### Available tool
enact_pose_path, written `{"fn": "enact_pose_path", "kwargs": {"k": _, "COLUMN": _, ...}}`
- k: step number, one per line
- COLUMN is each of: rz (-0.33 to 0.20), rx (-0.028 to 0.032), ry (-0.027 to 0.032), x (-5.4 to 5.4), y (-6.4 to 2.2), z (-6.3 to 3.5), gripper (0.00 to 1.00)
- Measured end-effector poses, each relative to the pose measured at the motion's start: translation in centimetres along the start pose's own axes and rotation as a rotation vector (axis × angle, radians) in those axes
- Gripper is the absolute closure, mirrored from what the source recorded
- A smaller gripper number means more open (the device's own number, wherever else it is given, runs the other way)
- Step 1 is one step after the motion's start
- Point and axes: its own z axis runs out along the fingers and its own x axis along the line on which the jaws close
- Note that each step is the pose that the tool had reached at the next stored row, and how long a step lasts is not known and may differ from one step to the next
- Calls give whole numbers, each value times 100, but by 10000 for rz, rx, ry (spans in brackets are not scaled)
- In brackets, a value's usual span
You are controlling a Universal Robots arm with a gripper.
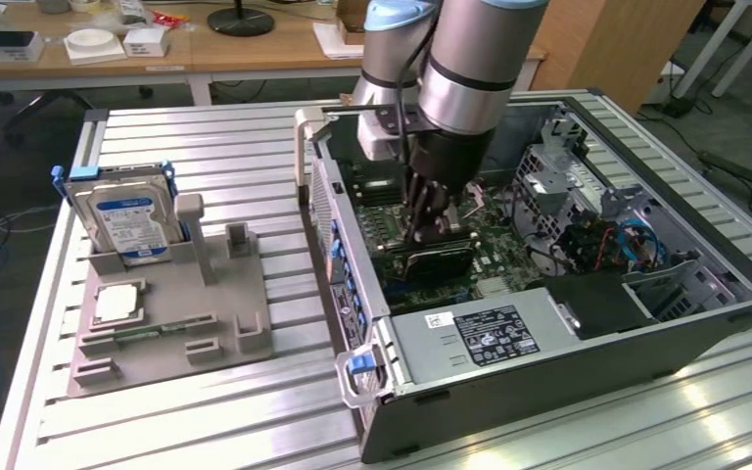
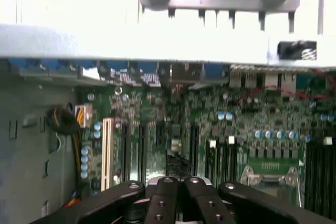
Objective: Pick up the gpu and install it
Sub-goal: 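Press down on the gpu until it lock into place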
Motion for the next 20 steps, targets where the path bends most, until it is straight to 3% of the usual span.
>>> {"fn": "enact_pose_path", "kwargs": {"k": 20, "rz": 9, "rx": -3635, "ry": -30, "x": -1, "y": -104, "z": -18, "gripper": 90}}
